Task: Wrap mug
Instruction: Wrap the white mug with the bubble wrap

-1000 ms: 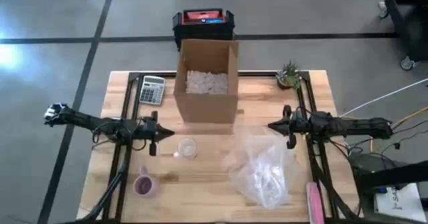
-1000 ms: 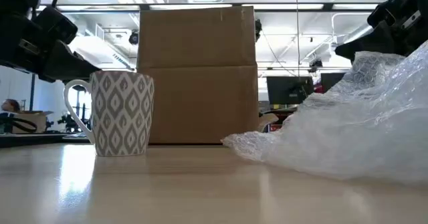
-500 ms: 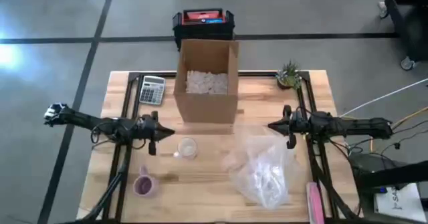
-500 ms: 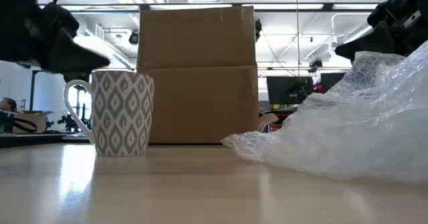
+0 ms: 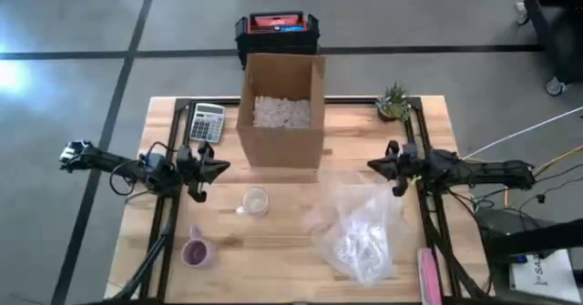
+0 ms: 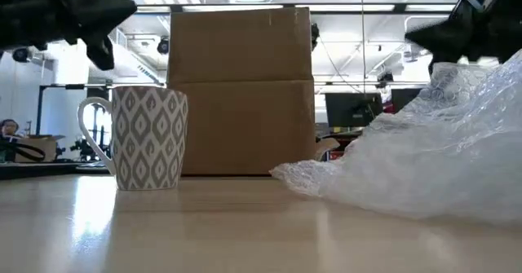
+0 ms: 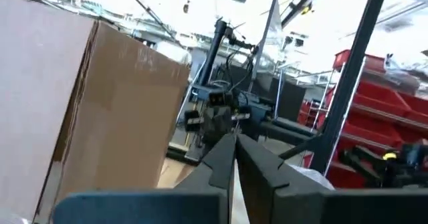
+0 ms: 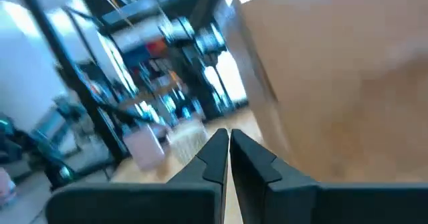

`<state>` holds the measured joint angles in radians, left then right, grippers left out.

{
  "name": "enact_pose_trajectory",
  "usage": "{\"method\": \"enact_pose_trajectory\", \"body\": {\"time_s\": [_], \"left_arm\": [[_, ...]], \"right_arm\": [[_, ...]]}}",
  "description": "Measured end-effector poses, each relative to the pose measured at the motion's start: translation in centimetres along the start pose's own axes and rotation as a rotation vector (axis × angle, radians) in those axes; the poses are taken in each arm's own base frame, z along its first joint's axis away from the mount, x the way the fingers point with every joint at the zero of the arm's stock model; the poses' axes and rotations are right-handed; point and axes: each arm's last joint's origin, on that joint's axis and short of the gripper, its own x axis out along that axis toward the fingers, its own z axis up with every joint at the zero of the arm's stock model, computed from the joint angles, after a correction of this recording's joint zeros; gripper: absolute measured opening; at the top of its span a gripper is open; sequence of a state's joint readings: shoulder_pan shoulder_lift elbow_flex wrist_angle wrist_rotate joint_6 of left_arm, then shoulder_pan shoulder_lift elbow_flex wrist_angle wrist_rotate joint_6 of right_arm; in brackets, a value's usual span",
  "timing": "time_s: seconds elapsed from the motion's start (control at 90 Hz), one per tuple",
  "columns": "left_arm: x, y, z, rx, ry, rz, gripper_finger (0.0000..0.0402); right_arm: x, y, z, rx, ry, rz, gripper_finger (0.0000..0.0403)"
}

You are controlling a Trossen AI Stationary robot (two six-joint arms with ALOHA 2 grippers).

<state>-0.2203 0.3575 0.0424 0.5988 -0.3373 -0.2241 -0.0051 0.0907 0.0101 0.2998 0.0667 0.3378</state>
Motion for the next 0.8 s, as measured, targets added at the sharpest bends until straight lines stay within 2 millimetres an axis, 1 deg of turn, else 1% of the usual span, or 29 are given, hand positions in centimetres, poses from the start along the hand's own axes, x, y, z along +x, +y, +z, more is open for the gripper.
{"method": "enact_pose_trajectory", "body": {"time_s": [0.089,0.144,0.2,0.3,0.411,0.511,0.611,0.689,0.744,0.8], "left_arm": [[0.7,-0.3,0.7,0.012,0.02,0.037,0.0001],[1.2,-0.6,1.1,0.025,0.051,0.054,0.0001],[1.9,-0.9,1.5,0.041,0.091,0.065,0.0001],[3.1,-1.5,2.3,0.063,0.155,0.081,0.0],[4.6,-2.2,3.1,0.073,0.219,0.097,0.0],[5.8,-2.8,3.9,0.077,0.26,0.108,0.0],[7.0,-3.4,4.4,0.1,0.306,0.118,0.0],[8.2,-3.9,4.7,0.108,0.323,0.121,0.0],[8.9,-4.2,4.8,0.109,0.334,0.113,0.0],[9.7,-4.6,4.8,0.109,0.353,0.094,0.0]], "right_arm": [[0.4,0.2,0.5,-0.069,-0.053,0.024,0.0002],[0.9,0.3,0.7,-0.125,-0.021,0.013,0.0002],[1.7,0.6,1.3,-0.174,0.022,0.009,0.0002],[4.3,1.1,1.8,-0.243,0.194,0.019,0.0002],[6.8,1.9,3.1,-0.272,0.404,0.041,0.0003],[8.8,2.5,4.3,-0.288,0.601,0.016,0.0003],[10.5,3.1,5.0,-0.291,0.789,0.023,0.0005],[11.5,3.8,5.2,-0.282,0.908,0.035,0.0015],[12.1,4.2,5.0,-0.273,0.992,0.032,0.003],[12.4,4.5,4.4,-0.271,1.084,0.032,0.0049]]}}
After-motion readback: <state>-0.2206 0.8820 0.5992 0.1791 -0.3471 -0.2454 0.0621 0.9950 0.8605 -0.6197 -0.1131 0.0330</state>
